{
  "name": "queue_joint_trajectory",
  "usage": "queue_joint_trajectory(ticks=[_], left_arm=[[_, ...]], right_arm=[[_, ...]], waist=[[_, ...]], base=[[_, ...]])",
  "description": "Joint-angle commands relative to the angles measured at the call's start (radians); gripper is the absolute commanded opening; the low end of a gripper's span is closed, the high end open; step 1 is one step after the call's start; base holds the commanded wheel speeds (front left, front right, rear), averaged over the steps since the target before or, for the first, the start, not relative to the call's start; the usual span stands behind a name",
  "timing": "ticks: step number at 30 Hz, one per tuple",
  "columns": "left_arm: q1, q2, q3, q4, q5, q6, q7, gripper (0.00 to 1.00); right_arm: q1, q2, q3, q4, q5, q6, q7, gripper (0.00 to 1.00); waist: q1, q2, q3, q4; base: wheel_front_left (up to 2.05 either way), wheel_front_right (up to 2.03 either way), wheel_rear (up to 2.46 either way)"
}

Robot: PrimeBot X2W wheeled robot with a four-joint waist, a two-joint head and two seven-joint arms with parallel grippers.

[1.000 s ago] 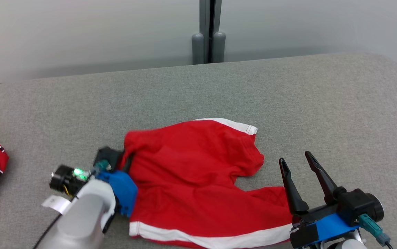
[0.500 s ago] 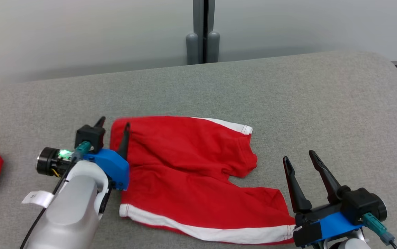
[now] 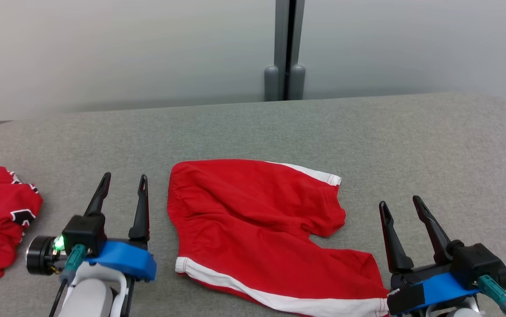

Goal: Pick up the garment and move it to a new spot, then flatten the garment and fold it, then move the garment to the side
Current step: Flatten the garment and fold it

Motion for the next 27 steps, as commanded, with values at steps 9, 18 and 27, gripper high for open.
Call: queue_joint_trajectory(ticks=[9, 18, 27], left_arm=[[0.203, -0.027, 0.103, -0.178, 0.085, 0.006, -0.005, 1.00], [0.297, -0.053, 0.140, -0.200, 0.119, -0.009, -0.005, 1.00], [0.309, -0.066, 0.166, -0.182, 0.138, -0.029, -0.005, 1.00]], right_arm=[[0.053, -0.001, -0.023, 0.005, -0.005, 0.000, -0.003, 1.00], [0.101, -0.001, -0.041, 0.016, -0.012, 0.000, -0.003, 1.00], [0.117, -0.001, -0.042, 0.030, -0.016, 0.000, -0.003, 1.00]], waist=[[0.0000, 0.0000, -0.056, 0.052], [0.0000, 0.0000, -0.075, 0.068], [0.0000, 0.0000, -0.079, 0.063]], base=[[0.00, 0.00, 0.00], [0.00, 0.00, 0.00], [0.00, 0.00, 0.00]])
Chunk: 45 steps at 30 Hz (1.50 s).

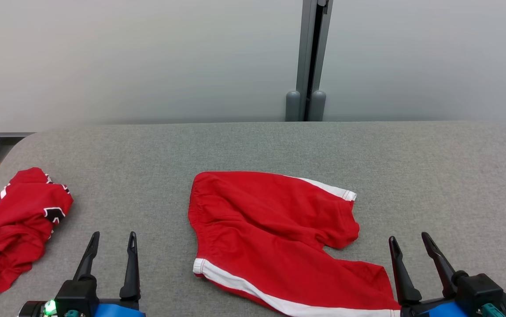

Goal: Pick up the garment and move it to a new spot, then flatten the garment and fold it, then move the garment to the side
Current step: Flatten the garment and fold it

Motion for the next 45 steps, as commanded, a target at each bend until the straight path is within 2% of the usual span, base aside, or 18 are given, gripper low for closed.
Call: queue_joint_trajectory(ticks=[1, 8, 21, 32, 45], left_arm=[[0.007, -0.001, 0.006, 0.003, 0.007, -0.003, -0.005, 1.00], [-0.014, -0.025, 0.009, 0.046, -0.011, -0.051, -0.005, 1.00], [-0.072, -0.058, -0.099, 0.190, -0.011, -0.111, -0.005, 1.00], [-0.129, -0.030, -0.225, 0.332, -0.060, -0.120, -0.005, 1.00], [-0.203, 0.027, -0.395, 0.433, -0.179, -0.121, -0.005, 1.00]], right_arm=[[0.003, -0.001, 0.001, 0.003, -0.006, 0.000, -0.003, 1.00], [0.012, -0.001, 0.012, 0.048, -0.026, 0.000, 0.002, 1.00], [0.071, -0.001, 0.077, 0.213, -0.027, 0.000, 0.001, 1.00], [0.041, -0.001, 0.136, 0.289, 0.037, 0.000, -0.003, 1.00], [0.004, -0.008, 0.203, 0.282, 0.089, 0.000, -0.004, 1.00]], waist=[[0.0001, 0.0000, 0.001, -0.002], [0.0001, 0.0000, 0.008, -0.013], [0.0001, 0.0000, 0.044, -0.045], [0.0001, 0.0000, 0.063, -0.066], [0.0001, 0.0000, 0.068, -0.063]], base=[[0.00, 0.00, 0.00], [0.00, 0.00, 0.00], [0.00, 0.00, 0.00], [0.00, 0.00, 0.00], [0.00, 0.00, 0.00]])
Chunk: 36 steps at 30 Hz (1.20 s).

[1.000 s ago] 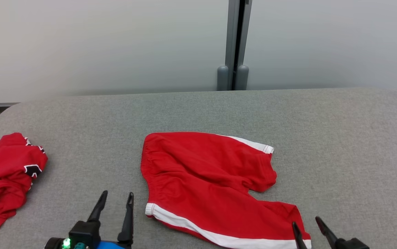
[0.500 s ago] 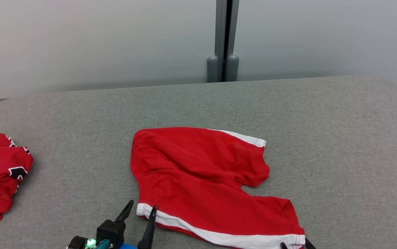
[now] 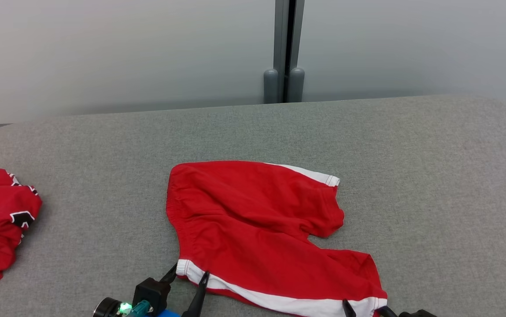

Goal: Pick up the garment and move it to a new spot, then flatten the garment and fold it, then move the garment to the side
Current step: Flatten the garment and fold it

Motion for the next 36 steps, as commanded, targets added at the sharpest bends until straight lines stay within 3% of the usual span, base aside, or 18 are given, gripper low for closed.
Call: queue_joint_trajectory(ticks=[1, 14, 15, 16, 17, 18, 26, 36], left_arm=[[-0.024, 0.010, -0.012, 0.002, -0.009, -0.001, -0.005, 1.00], [-0.108, 0.049, -0.157, 0.043, -0.102, -0.001, 0.016, 1.00], [-0.112, 0.052, -0.171, 0.047, -0.116, -0.001, 0.022, 0.99], [-0.113, 0.055, -0.184, 0.051, -0.130, -0.001, 0.028, 0.64], [-0.117, 0.060, -0.192, 0.053, -0.140, -0.001, 0.026, 0.25], [-0.120, 0.062, -0.203, 0.058, -0.151, -0.001, 0.028, 0.00], [-0.140, 0.069, -0.210, 0.033, -0.216, -0.001, 0.002, 0.00], [-0.189, 0.109, -0.136, -0.144, -0.245, -0.001, -0.004, 0.00]], right_arm=[[-0.013, -0.007, 0.005, -0.005, 0.010, 0.000, -0.005, 1.00], [-0.042, -0.027, 0.055, 0.015, 0.053, 0.000, -0.005, 1.00], [-0.044, -0.027, 0.063, 0.023, 0.063, 0.000, -0.004, 0.87], [-0.048, -0.027, 0.069, 0.030, 0.071, 0.000, -0.004, 0.42], [-0.056, -0.028, 0.076, 0.035, 0.078, 0.000, -0.004, 0.11], [-0.064, -0.030, 0.084, 0.039, 0.083, 0.000, -0.004, 0.00], [-0.063, -0.049, 0.079, -0.045, 0.093, 0.000, -0.005, 0.00], [-0.112, -0.079, 0.067, -0.229, 0.072, 0.000, -0.005, 0.00]], waist=[[0.0000, 0.0000, 0.001, 0.000], [0.0000, 0.0000, 0.001, -0.011], [0.0000, 0.0000, 0.002, -0.013], [0.0000, 0.0000, 0.002, -0.016], [0.0000, 0.0000, 0.003, -0.018], [0.0000, 0.0000, 0.004, -0.020], [0.0000, 0.0000, -0.003, -0.022], [0.0000, 0.0000, -0.001, -0.021]], base=[[0.00, 0.00, 0.00], [0.00, 0.00, 0.00], [0.00, 0.00, 0.00], [0.00, 0.00, 0.00], [0.00, 0.00, 0.00], [0.00, 0.00, 0.00], [0.00, 0.00, 0.00], [0.00, 0.00, 0.00]])
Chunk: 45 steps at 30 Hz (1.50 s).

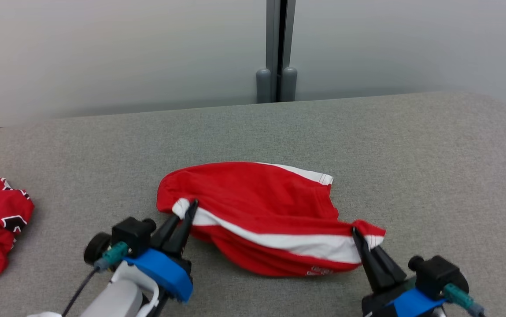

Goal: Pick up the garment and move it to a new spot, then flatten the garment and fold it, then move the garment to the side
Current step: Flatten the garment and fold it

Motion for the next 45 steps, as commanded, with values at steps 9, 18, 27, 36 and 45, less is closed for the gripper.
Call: queue_joint_trajectory(ticks=[9, 18, 27, 36, 45], left_arm=[[-0.333, 0.039, 0.069, -0.098, -0.064, -0.001, 0.061, 0.00], [-0.779, 0.062, 0.059, -0.026, -0.137, -0.001, 0.132, 0.00], [-1.180, 0.044, 0.009, 0.102, -0.202, -0.001, 0.098, 0.00], [-1.139, 0.048, -0.102, 0.150, -0.282, -0.001, 0.020, 0.00], [-0.730, 0.087, -0.106, 0.047, -0.285, -0.001, -0.005, 0.00]], right_arm=[[-0.373, 0.009, -0.051, -0.022, -0.024, 0.000, -0.004, 0.00], [-0.909, -0.004, -0.054, 0.164, -0.021, 0.000, 0.003, 0.00], [-1.372, 0.000, -0.111, 0.383, -0.019, 0.000, 0.000, 0.00], [-1.343, -0.007, -0.065, 0.471, 0.009, 0.000, -0.003, 0.00], [-0.931, 0.004, -0.022, 0.339, 0.032, 0.000, -0.003, 0.00]], waist=[[0.0000, 0.0000, 0.139, 0.003], [0.0000, 0.0000, 0.327, -0.011], [0.0000, 0.0000, 0.425, -0.024], [0.0000, 0.0000, 0.447, -0.021], [0.0000, 0.0000, 0.407, -0.021]], base=[[0.00, 0.00, 0.00], [0.00, 0.00, 0.00], [0.00, 0.00, 0.00], [0.00, 0.00, 0.00], [0.00, 0.00, 0.00]])
